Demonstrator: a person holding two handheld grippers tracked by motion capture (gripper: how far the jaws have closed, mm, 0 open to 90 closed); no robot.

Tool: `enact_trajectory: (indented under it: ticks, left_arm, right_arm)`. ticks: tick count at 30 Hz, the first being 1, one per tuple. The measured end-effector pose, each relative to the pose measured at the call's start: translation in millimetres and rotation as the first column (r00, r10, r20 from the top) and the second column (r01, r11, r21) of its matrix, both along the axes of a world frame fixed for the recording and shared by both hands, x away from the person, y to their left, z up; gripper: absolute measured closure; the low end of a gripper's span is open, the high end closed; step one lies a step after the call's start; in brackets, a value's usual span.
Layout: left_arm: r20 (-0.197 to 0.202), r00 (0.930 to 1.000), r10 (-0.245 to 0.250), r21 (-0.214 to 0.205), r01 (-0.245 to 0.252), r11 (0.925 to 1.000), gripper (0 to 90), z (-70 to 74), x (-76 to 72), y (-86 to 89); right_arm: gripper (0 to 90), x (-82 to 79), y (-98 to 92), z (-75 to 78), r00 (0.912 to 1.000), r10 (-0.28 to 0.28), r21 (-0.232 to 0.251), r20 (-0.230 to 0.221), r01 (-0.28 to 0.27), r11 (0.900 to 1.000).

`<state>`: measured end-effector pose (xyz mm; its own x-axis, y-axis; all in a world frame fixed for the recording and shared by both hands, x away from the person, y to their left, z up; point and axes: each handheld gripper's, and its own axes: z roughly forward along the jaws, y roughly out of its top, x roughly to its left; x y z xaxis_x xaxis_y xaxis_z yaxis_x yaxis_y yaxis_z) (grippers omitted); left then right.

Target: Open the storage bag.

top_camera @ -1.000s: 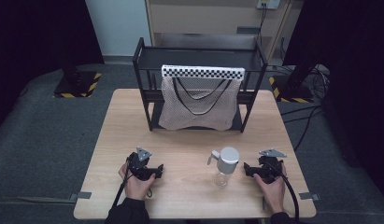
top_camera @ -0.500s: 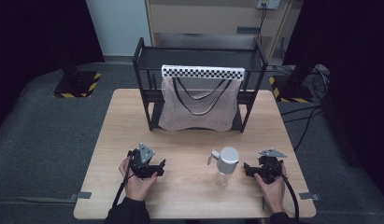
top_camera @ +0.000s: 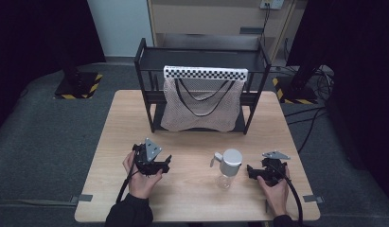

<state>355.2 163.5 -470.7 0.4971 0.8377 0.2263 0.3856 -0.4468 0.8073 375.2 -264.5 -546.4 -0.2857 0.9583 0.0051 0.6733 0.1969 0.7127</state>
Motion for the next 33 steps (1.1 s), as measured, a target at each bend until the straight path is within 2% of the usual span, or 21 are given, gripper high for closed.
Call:
enact_trajectory:
  ticks: [9, 17, 23, 33]
  left_arm:
    - [0.022, 0.9993, -0.029, 0.044, 0.028, 0.9986, 11.1, 15.3, 5.7, -6.5]
    - [0.033, 0.9971, -0.068, 0.075, 0.066, 0.9950, 12.2, 22.5, 10.9, -15.7]
    - [0.055, 0.9925, -0.109, 0.112, 0.102, 0.9884, 13.5, 31.1, 14.6, -24.2]
    - [0.083, 0.9816, -0.172, 0.183, 0.155, 0.9709, 15.5, 46.9, 21.3, -37.2]
  right_arm:
    - [0.6, 0.0, 0.1, 0.0, 1.0000, -0.001, 0.000, 0.000, 0.001, 1.0000]
    - [0.6, 0.0, 0.1, 0.0, 1.0000, -0.001, 0.000, 0.000, 0.001, 1.0000]
    - [0.6, 0.0, 0.1, 0.0, 1.0000, -0.001, 0.000, 0.000, 0.001, 1.0000]
    - [0.6, 0.0, 0.1, 0.0, 1.0000, -0.001, 0.000, 0.000, 0.001, 1.0000]
